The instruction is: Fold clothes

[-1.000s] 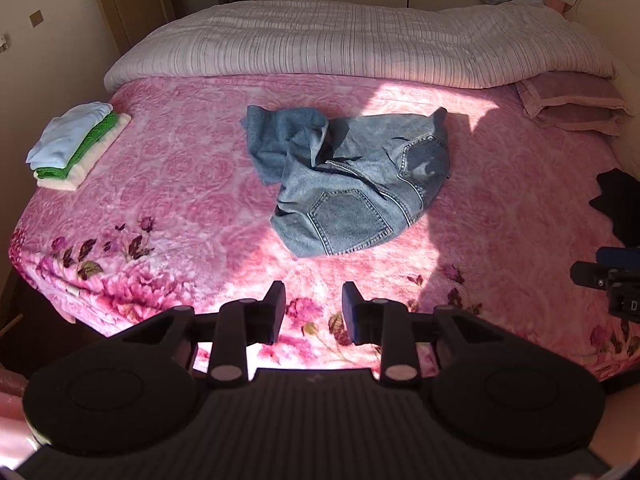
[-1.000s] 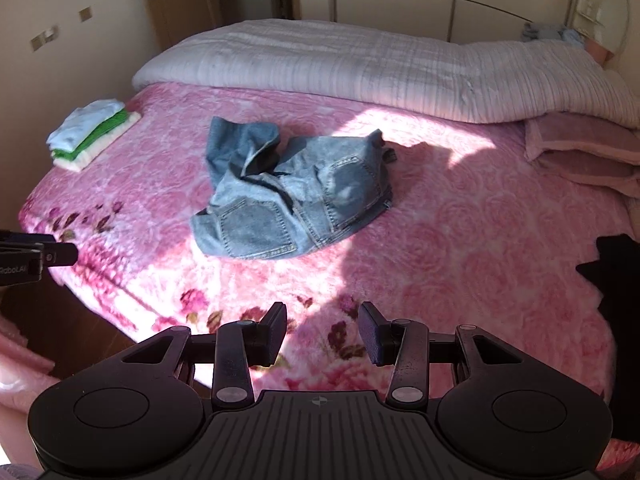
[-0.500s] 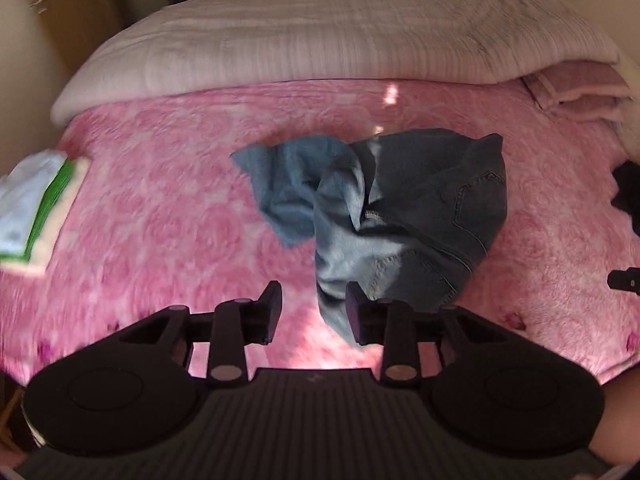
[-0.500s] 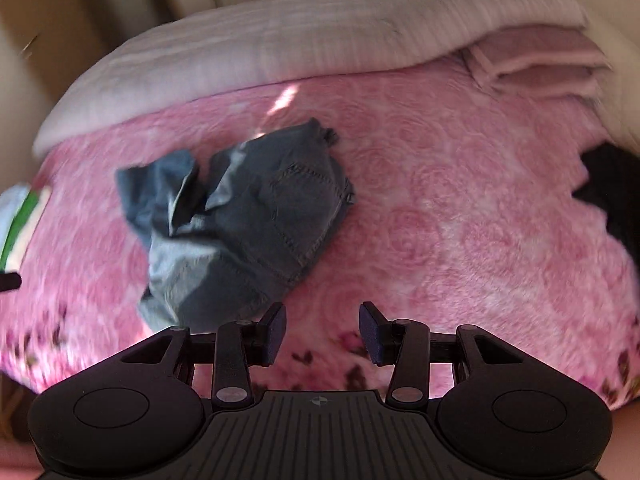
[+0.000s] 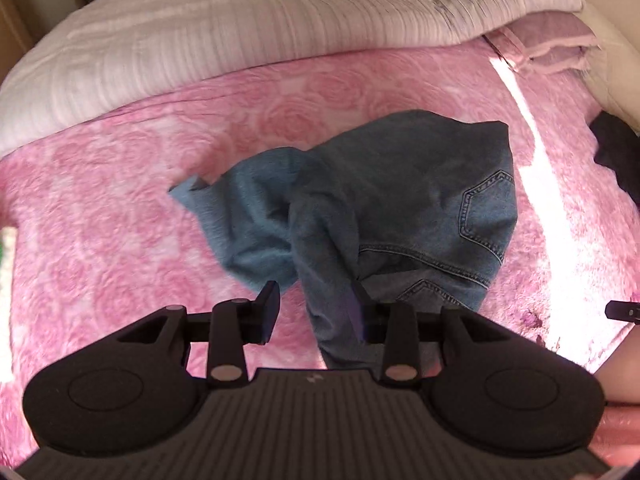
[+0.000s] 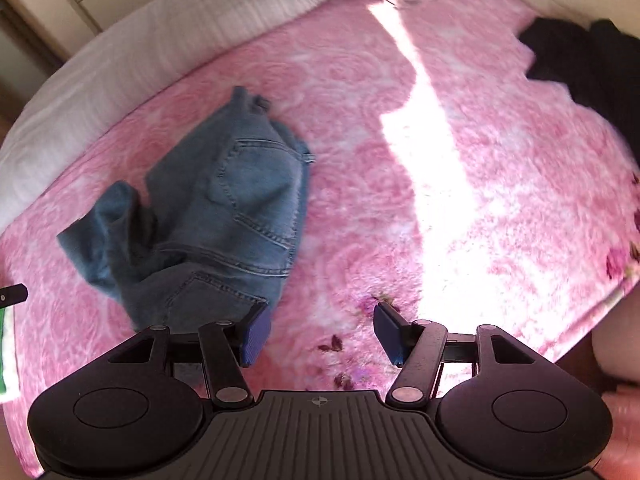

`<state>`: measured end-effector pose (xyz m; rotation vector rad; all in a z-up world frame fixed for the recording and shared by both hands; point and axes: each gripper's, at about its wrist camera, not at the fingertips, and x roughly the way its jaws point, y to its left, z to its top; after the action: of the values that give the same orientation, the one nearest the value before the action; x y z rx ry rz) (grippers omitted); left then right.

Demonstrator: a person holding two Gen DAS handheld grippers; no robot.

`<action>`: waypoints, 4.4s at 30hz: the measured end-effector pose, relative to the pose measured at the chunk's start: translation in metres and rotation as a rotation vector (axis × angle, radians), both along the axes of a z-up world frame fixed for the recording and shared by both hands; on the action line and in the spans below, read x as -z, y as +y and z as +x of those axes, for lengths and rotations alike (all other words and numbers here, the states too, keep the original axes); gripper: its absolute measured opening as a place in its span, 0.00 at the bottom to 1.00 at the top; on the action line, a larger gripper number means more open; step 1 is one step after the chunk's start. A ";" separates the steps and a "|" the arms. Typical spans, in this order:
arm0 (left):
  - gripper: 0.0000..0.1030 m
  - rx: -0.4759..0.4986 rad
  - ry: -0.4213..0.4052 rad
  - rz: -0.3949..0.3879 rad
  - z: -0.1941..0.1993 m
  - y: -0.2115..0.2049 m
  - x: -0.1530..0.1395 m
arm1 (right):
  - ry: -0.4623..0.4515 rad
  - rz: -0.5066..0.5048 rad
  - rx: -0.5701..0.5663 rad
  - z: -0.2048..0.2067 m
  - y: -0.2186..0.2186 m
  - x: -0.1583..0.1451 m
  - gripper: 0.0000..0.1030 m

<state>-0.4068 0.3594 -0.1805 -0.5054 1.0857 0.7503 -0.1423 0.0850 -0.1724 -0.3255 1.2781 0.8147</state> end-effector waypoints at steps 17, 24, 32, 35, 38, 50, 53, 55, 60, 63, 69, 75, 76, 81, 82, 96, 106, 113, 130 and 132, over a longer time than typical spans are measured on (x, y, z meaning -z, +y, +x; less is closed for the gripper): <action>0.38 0.062 0.005 -0.070 0.099 0.087 0.063 | 0.034 -0.010 -0.090 0.078 0.104 0.042 0.60; 0.41 0.119 0.030 -0.124 0.140 0.149 0.119 | 0.055 0.065 -0.088 0.099 0.154 0.058 0.64; 0.43 -0.103 -0.015 -0.331 0.159 0.211 0.194 | 0.071 0.147 -0.032 0.106 0.197 0.077 0.68; 0.43 -0.173 -0.023 -0.395 0.160 0.221 0.217 | 0.046 0.120 -0.041 0.102 0.210 0.086 0.68; 0.35 -0.225 -0.059 -0.440 0.158 0.223 0.234 | 0.022 0.111 -0.064 0.096 0.217 0.095 0.68; 0.07 -0.253 -0.510 -0.370 0.098 0.237 0.120 | -0.144 0.225 -0.083 0.081 0.234 0.036 0.02; 0.07 -0.233 -0.654 -0.241 0.076 0.248 0.044 | -0.250 0.383 -0.099 0.077 0.246 -0.023 0.01; 0.07 -0.216 -0.752 -0.143 0.058 0.253 -0.011 | -0.337 0.518 -0.120 0.071 0.251 -0.071 0.01; 0.06 -0.145 -0.968 0.102 -0.002 0.215 -0.120 | -0.574 0.840 -0.199 0.031 0.234 -0.181 0.01; 0.07 -0.134 -0.965 0.127 -0.036 0.179 -0.134 | -0.712 0.913 -0.283 -0.007 0.198 -0.201 0.01; 0.13 -0.299 -0.675 0.040 -0.111 0.077 -0.048 | -0.651 0.569 -0.550 -0.065 0.127 -0.115 0.04; 0.14 -0.582 -0.307 -0.269 -0.186 -0.018 0.047 | -0.271 -0.115 -0.718 -0.073 0.073 0.013 0.11; 0.14 -0.596 -0.276 -0.287 -0.192 -0.029 0.052 | -0.220 -0.119 -0.671 -0.065 0.064 0.018 0.12; 0.14 -0.555 -0.251 -0.230 -0.167 -0.034 0.035 | -0.162 -0.030 -0.504 -0.033 0.064 0.002 0.22; 0.15 -0.547 -0.263 -0.211 -0.163 -0.034 0.030 | -0.175 -0.011 -0.505 -0.031 0.068 -0.001 0.23; 0.19 -0.637 -0.299 -0.192 -0.119 -0.076 0.028 | -0.115 0.119 -0.839 -0.033 0.080 0.037 0.60; 0.19 -0.727 -0.238 -0.169 -0.125 -0.094 0.028 | -0.202 0.118 -0.969 -0.076 0.142 0.112 0.50; 0.19 -0.738 -0.234 -0.152 -0.120 -0.081 0.022 | -0.023 0.325 -0.543 0.030 0.098 0.079 0.15; 0.26 -0.493 -0.132 -0.197 -0.012 0.024 0.064 | 0.138 -0.070 0.636 0.242 -0.109 0.128 0.41; 0.28 -0.478 -0.131 -0.193 0.005 0.055 0.070 | 0.142 -0.049 0.699 0.259 -0.111 0.125 0.42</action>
<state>-0.4016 0.4139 -0.2504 -0.9866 0.9264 1.0161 0.1162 -0.0261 -0.2973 0.1490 1.4179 0.2108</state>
